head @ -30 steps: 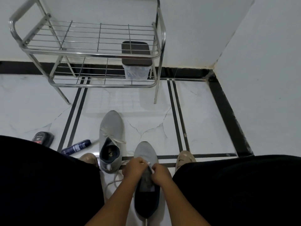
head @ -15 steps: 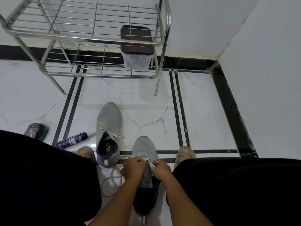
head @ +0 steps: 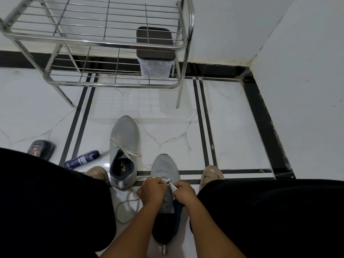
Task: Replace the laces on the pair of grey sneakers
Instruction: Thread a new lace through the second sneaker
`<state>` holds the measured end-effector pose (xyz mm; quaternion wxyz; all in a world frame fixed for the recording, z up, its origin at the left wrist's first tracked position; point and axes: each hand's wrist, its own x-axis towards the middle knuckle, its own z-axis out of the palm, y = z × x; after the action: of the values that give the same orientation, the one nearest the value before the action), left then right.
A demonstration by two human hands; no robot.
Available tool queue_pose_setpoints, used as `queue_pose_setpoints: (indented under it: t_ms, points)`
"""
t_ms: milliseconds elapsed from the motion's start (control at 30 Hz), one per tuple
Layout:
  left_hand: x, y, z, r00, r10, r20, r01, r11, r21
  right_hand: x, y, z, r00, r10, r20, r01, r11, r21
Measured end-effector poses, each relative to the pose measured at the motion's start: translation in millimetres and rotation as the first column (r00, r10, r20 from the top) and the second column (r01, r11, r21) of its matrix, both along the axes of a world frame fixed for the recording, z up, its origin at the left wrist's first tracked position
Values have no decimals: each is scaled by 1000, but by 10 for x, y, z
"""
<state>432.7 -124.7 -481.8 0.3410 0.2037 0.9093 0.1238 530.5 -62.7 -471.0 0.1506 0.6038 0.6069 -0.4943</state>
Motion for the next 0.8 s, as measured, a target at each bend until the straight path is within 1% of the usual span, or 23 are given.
queue_pose_setpoints:
  t_ms: [100, 333, 433, 633, 800]
  points:
    - [-5, -1, 9, 1000, -6, 16, 6, 1000, 3, 0, 6, -6, 1000, -7, -1, 7, 1000, 1]
    - [21, -18, 4, 999, -49, -8, 49, 999, 6, 12, 15, -21, 1000, -24, -15, 24, 1000, -3]
    - [26, -14, 15, 999, -38, -5, 38, 999, 17, 8, 17, -14, 1000, -11, -13, 11, 1000, -4]
    - [47, -1, 44, 997, 69, 30, -70, 997, 38, 12, 15, -2, 1000, -15, -9, 15, 1000, -12]
    - [41, 0, 48, 1000, 30, 4, -30, 999, 39, -2, 11, 18, 1000, -17, -8, 17, 1000, -7]
